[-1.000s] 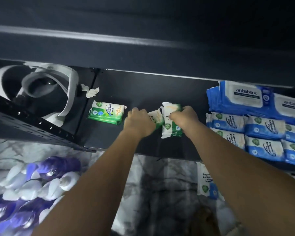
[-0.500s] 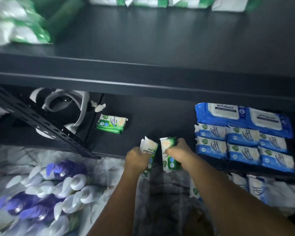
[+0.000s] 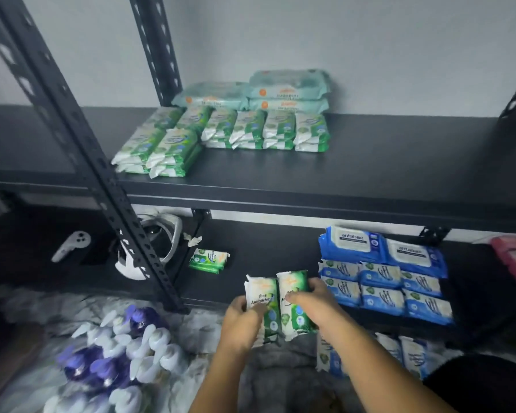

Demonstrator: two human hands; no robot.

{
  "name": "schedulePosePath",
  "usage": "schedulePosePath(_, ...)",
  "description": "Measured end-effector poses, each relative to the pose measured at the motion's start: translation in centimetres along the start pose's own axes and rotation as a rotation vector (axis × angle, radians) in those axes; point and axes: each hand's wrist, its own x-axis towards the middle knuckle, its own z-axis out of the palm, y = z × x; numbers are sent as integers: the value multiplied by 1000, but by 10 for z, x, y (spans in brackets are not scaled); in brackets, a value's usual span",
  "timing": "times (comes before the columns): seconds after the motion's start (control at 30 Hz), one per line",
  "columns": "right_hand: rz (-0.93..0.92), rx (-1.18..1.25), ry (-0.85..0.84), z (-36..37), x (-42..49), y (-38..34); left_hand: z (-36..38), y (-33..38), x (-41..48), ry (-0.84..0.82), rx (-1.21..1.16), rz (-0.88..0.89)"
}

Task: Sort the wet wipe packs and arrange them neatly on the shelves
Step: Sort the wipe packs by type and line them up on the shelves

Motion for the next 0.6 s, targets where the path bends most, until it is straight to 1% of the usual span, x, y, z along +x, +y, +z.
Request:
schedulePosePath(0.07, -63, 40, 9, -10, -20, -14, 0, 22, -24, -20, -51, 79)
schedulePosePath(0.17, -204, 123, 34, -26, -51, -44, -4, 58, -57, -41, -136, 200)
schedulePosePath(0.23, -297, 175, 51, -37, -68, -68, -6, 84, -73, -84, -175, 282)
schedulePosePath(0.37, -455, 238, 85, -64, -96, -116, -10, 139, -95, -126, -177, 466)
schedulePosePath(0.47, -525, 272, 99, -84, -100, -147, -10, 179, -100, -60, -143, 540)
schedulePosePath(0.6, -553, 350, 148, -99, -81, -184, -4, 227, -88, 76, 29, 677)
